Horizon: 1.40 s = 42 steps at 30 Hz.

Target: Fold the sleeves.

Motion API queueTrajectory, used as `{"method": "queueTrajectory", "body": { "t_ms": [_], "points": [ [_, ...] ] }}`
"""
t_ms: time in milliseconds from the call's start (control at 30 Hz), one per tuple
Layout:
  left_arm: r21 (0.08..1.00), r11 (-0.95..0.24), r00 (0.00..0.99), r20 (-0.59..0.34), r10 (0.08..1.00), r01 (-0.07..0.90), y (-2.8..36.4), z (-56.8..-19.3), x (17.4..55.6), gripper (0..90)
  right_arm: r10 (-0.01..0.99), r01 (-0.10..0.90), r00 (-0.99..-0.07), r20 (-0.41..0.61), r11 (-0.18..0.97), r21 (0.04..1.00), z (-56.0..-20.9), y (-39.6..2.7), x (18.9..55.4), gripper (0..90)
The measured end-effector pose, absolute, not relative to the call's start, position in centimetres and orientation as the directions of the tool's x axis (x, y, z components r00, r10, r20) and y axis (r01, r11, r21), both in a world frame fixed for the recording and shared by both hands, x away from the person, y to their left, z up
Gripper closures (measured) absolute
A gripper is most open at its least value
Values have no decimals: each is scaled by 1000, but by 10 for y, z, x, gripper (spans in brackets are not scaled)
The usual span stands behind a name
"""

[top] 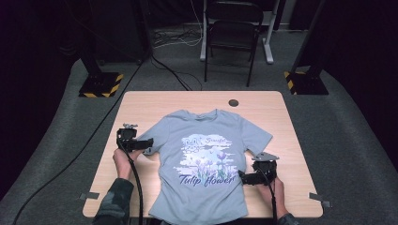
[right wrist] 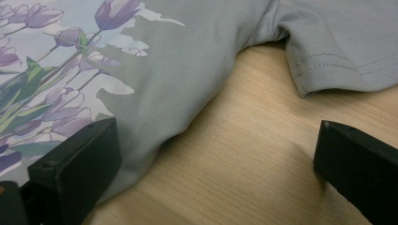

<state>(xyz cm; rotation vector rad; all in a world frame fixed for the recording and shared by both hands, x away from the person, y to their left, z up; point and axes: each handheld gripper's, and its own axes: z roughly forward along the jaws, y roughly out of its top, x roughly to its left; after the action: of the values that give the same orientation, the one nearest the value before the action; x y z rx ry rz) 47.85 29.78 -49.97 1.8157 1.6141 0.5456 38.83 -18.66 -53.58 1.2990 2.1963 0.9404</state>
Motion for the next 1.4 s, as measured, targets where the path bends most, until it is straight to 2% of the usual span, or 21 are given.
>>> {"method": "queueTrajectory", "body": {
  "t_ms": [233, 533, 800, 1133, 1400],
  "points": [
    [682, -19, 125, -106, 987, 731, 306, -507, 485, 262, 879, 596, -476, -14, 335, 730, -536, -187, 388, 1],
    [676, 16, 81, -111, 991, 736, 314, -516, 489, 381, 879, 596, -477, -14, 335, 730, -536, -187, 388, 1],
    [688, 6, 63, -75, 995, 725, 315, -518, 489, 518, 878, 596, -478, -14, 336, 730, -536, -187, 389, 1],
    [697, -15, 88, -70, 994, 717, 312, -516, 488, 739, 878, 596, -478, -13, 335, 730, -536, -187, 388, 1],
    [722, -29, 117, -72, 990, 691, 306, -506, 485, 822, 879, 596, -477, -14, 335, 730, -536, -186, 388, 1]
  ]
}}
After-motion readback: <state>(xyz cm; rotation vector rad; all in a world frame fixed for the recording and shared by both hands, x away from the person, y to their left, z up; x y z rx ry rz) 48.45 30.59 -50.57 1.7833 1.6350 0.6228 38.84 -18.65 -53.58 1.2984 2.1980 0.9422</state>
